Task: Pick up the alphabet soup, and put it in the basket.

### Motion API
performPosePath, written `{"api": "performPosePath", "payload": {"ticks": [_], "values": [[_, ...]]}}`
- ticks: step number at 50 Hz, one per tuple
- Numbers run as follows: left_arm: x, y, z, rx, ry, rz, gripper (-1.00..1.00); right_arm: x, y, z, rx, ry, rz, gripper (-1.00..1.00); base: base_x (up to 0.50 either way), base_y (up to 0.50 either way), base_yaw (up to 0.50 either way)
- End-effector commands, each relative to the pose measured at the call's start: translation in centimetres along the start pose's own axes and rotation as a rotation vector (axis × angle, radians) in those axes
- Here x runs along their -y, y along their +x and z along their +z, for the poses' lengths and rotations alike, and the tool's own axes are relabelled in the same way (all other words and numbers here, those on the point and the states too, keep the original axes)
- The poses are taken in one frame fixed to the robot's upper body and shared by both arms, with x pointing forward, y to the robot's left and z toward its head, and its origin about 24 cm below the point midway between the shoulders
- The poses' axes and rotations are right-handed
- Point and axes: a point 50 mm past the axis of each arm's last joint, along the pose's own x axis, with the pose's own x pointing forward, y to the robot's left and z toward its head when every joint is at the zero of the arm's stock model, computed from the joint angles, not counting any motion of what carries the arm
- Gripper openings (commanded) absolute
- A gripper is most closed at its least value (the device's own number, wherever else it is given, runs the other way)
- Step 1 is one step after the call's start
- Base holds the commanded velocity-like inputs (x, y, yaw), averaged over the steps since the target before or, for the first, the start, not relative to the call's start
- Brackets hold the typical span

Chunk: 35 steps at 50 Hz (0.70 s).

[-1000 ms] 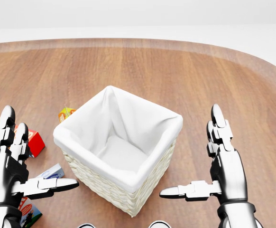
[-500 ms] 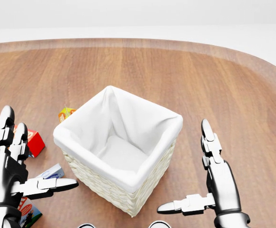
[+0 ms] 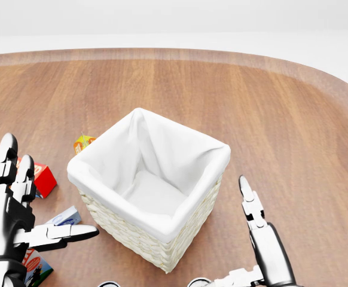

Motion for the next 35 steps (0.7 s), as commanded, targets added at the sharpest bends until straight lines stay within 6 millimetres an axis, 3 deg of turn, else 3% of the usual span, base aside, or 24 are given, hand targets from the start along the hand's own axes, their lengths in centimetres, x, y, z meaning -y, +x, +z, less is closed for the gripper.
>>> {"api": "performPosePath", "payload": {"ticks": [1, 13, 35], "values": [[0.0, 0.0, -0.1, -0.006, 0.001, 0.001, 1.0, -0.6, -0.8, -0.9, -0.028, -0.033, 0.029, 1.0, 0.0, 0.0, 0.0], [0.1, 0.0, -0.2, -0.009, 0.002, 0.0, 1.0, -1.3, -1.5, -1.6, -0.059, -0.053, 0.054, 1.0, 0.0, 0.0, 0.0], [0.1, 0.0, -0.3, -0.014, 0.007, 0.001, 1.0, -2.7, -2.4, -4.7, -0.191, -0.097, 0.116, 1.0, 0.0, 0.0, 0.0]]}}
